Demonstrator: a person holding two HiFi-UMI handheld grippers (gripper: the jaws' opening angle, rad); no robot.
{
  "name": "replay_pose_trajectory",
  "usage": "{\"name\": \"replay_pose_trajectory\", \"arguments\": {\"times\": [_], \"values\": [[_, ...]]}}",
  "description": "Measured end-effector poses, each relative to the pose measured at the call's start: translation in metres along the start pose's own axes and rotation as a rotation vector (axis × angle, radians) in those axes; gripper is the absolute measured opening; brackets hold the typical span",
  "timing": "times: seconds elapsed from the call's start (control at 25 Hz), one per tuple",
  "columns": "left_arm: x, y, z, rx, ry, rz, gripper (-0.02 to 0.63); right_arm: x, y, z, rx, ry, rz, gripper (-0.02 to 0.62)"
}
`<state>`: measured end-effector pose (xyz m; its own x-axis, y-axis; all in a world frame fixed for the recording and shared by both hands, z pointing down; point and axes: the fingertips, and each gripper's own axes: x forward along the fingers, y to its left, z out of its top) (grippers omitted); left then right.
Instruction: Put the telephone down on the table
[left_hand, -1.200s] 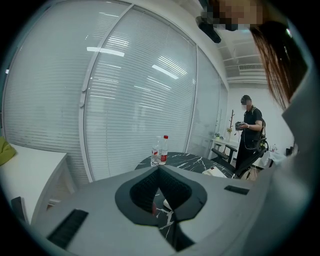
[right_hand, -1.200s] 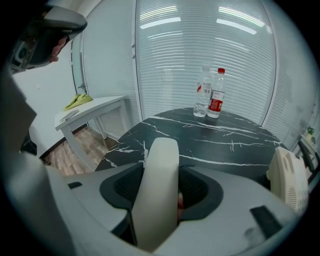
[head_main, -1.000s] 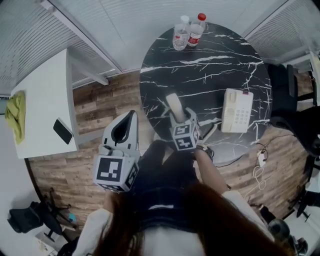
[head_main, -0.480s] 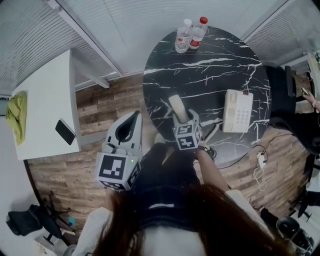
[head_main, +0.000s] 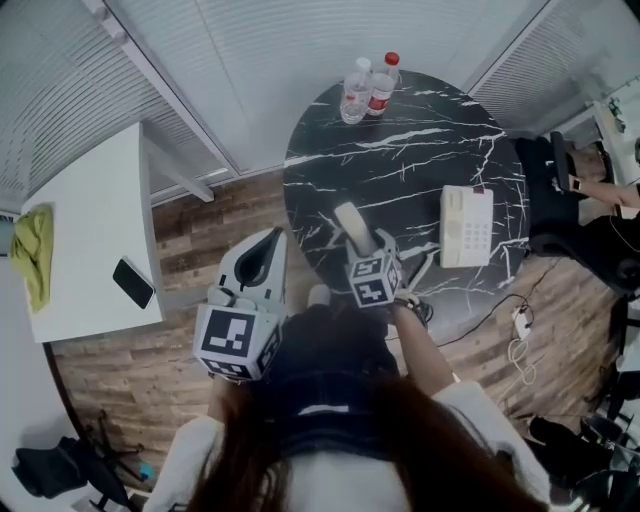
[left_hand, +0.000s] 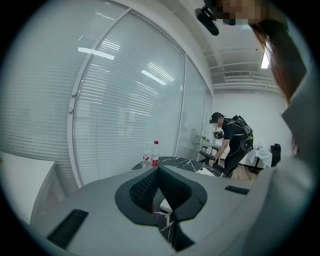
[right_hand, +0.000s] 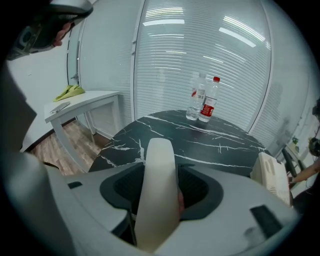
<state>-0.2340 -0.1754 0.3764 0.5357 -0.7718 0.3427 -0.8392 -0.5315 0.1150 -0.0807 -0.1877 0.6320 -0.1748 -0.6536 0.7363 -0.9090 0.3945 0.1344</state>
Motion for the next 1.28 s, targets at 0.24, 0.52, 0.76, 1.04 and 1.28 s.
{"name": "replay_pose_trajectory", "arguments": {"times": [0.24, 0.52, 0.76, 1.04, 1.28], "values": [[-0.004, -0.001, 0.004, 0.008, -0.036, -0.029, 0.002, -0.013, -0.005, 0.007, 0.045, -0.023, -0.021, 0.229], [-0.005, -0.016, 0.014, 0.028, -0.074, -0.077, 0.002, -0.036, -0.017, 0.011, 0.126, -0.058, -0.045, 0.218], [-0.007, -0.030, 0.016, 0.038, -0.087, -0.075, 0.002, -0.053, -0.016, 0.010, 0.195, -0.096, -0.026, 0.192], [-0.015, -0.057, 0.015, 0.030, -0.085, -0.061, 0.002, -0.073, -0.017, -0.001, 0.198, -0.105, 0.005, 0.154], [-0.026, -0.082, 0.008, 0.022, -0.074, -0.043, 0.002, -0.094, -0.022, -0.014, 0.181, -0.106, 0.000, 0.091]]}}
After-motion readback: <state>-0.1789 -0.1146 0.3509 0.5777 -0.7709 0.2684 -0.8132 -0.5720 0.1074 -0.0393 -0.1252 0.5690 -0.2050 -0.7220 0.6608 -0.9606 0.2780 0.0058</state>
